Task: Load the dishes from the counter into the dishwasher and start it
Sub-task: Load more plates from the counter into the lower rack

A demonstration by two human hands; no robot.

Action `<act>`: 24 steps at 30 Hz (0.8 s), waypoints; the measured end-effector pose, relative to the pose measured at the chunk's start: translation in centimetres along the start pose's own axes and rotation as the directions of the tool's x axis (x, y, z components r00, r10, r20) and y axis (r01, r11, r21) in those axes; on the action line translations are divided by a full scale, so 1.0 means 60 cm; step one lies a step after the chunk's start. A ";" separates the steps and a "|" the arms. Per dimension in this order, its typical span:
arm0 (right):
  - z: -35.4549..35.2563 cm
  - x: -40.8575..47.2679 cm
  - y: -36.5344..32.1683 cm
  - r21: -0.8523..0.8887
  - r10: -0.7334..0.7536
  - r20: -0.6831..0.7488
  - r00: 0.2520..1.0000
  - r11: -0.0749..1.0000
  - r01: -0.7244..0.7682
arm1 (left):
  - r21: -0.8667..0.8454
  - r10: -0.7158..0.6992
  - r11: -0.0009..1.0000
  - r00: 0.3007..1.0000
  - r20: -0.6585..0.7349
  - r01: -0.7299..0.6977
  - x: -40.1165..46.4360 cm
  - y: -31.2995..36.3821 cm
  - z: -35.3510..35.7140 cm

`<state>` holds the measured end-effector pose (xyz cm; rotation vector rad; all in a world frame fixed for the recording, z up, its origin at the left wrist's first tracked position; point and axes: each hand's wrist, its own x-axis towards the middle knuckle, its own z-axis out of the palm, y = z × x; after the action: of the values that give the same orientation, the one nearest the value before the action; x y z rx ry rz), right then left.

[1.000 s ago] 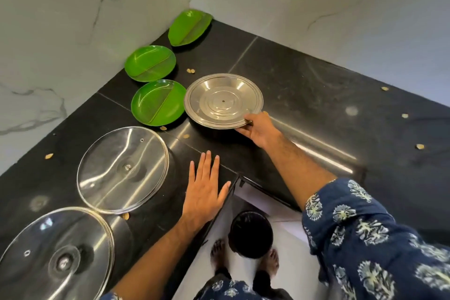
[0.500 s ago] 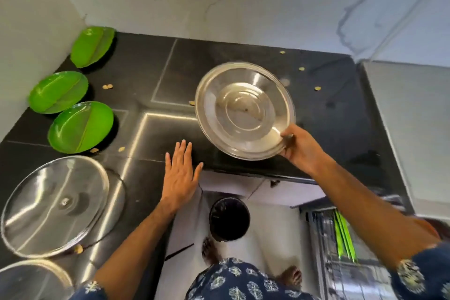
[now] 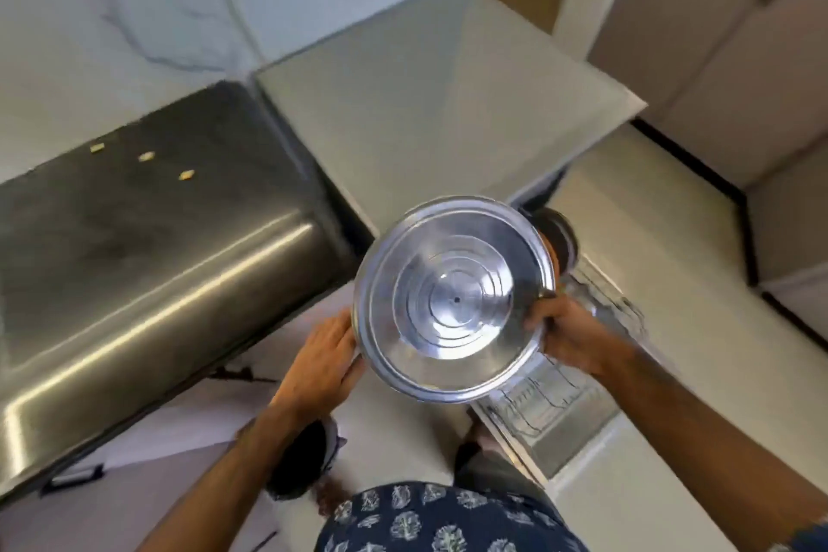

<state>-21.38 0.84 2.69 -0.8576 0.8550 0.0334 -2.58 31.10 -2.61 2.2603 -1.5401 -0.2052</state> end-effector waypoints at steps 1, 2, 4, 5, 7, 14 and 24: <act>-0.061 -0.008 -0.004 0.001 -0.012 -0.033 0.999 1.000 0.012 | -0.012 0.060 0.998 0.996 0.062 -0.059 0.028 0.021 0.025; -0.114 -0.015 -0.008 -0.019 -0.014 -0.102 0.995 1.000 0.013 | -0.028 0.096 0.995 0.986 0.134 -0.093 0.056 0.040 0.050; -0.203 -0.026 -0.004 -0.083 -0.022 -0.237 0.971 0.997 0.002 | -0.073 0.132 0.991 0.958 0.256 -0.117 0.098 0.068 0.098; -0.246 -0.030 0.001 -0.142 -0.034 -0.283 0.959 0.990 -0.006 | -0.090 0.150 0.988 0.942 0.299 -0.129 0.121 0.078 0.126; -0.316 -0.030 0.017 -0.252 -0.083 -0.356 0.931 0.968 -0.010 | -0.106 0.172 0.984 0.902 0.395 -0.141 0.166 0.101 0.180; -0.429 0.120 0.110 -0.588 -0.239 -0.497 0.834 0.799 -0.122 | -0.332 0.016 0.923 0.842 0.539 0.194 0.306 0.109 0.392; -0.440 0.471 0.199 -0.892 -0.585 -0.246 0.773 0.449 0.056 | -0.636 -0.418 0.176 0.642 0.643 0.752 0.554 0.084 0.678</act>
<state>-23.52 -17.35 -33.41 -2.0831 1.1857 -0.1687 -7.86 -10.72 -34.30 1.7549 -0.2286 -1.3531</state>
